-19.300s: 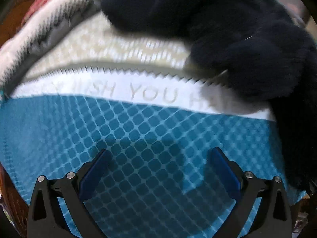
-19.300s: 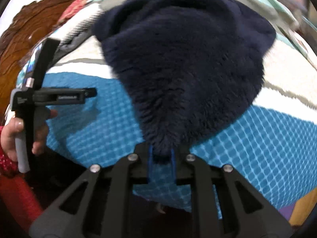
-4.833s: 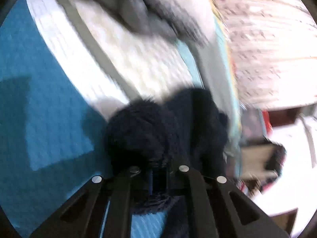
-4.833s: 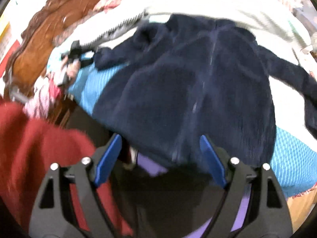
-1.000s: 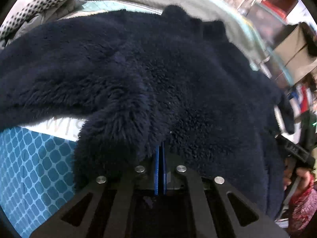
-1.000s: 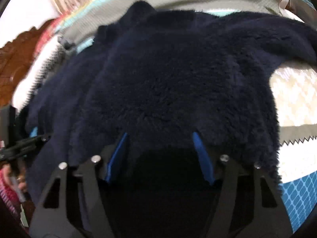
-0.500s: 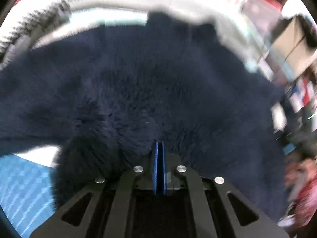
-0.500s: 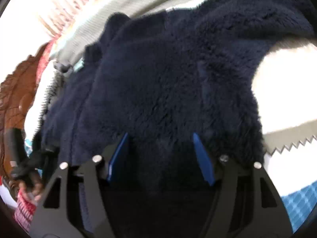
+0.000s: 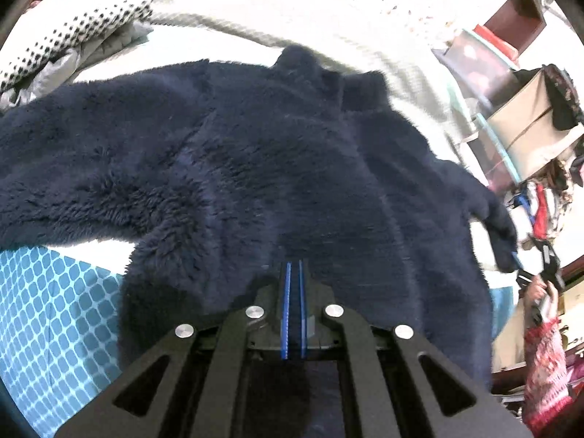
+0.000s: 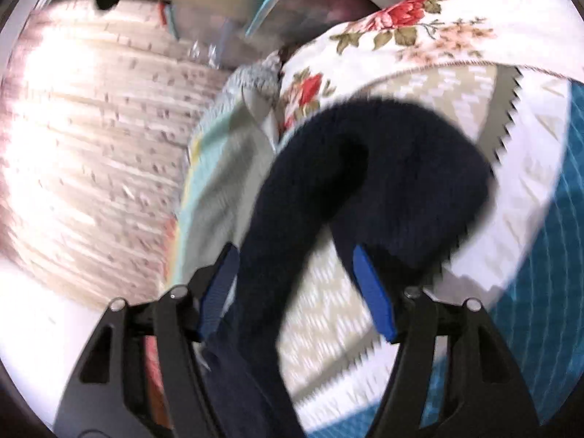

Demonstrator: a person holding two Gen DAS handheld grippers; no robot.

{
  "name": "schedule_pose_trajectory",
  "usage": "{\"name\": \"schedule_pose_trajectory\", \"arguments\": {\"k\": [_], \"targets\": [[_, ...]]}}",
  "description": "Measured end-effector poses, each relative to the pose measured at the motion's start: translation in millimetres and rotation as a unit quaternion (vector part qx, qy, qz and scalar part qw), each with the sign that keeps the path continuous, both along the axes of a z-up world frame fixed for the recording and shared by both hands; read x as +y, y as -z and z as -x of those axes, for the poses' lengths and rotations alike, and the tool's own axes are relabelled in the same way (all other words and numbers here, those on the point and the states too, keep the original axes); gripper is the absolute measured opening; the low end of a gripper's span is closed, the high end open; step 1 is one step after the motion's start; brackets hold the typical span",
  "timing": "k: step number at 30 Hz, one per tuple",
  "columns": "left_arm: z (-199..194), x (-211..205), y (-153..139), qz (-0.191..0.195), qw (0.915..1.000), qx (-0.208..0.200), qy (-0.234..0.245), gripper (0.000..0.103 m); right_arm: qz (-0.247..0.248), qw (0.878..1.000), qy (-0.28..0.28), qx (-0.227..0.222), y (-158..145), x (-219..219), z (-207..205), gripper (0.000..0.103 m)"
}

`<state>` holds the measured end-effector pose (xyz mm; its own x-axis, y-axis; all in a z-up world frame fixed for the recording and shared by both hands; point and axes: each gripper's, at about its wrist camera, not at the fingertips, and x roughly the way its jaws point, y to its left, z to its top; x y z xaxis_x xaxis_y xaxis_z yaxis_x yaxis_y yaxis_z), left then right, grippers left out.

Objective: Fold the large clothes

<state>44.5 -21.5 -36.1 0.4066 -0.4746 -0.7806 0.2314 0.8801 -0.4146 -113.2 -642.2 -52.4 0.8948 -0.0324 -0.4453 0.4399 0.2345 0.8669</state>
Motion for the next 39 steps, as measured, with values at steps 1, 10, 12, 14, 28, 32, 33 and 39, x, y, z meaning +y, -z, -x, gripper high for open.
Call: {"name": "schedule_pose_trajectory", "arguments": {"k": [1, 10, 12, 14, 28, 32, 33, 39], "targets": [[1, -2, -8, 0.003, 1.0, -0.007, 0.003, 0.009, 0.008, 1.0, 0.014, 0.022, -4, -11, -2, 0.063], [6, -33, -22, -0.004, 0.9993, -0.011, 0.037, 0.009, 0.172, 0.974, 0.085, 0.122, -28, -3, 38, 0.063], [3, -52, -13, -0.037, 0.998, 0.001, 0.052, 0.009, 0.152, 0.977, 0.069, 0.134, -3, 3, 32, 0.063], [2, -75, -4, -0.085, 0.9942, 0.009, 0.065, 0.009, 0.124, 0.982, 0.059, 0.13, 20, 8, 22, 0.063], [-2, -72, 29, -0.1, 0.9928, 0.031, 0.059, 0.01, 0.263, 0.958, -0.091, -0.066, -221, 64, -35, 0.005], [-3, -26, 8, -0.087, 0.9959, 0.013, 0.017, 0.011, 0.311, 0.926, -0.2, -0.082, -288, 140, -95, 0.005], [-2, -13, 2, -0.082, 0.9966, 0.006, 0.006, 0.011, 0.31, 0.916, -0.24, -0.084, -297, 167, -119, 0.005], [12, 83, -22, -0.047, 0.9951, -0.022, -0.084, 0.011, 0.313, 0.855, -0.41, -0.059, -283, 327, -217, 0.005]]}}
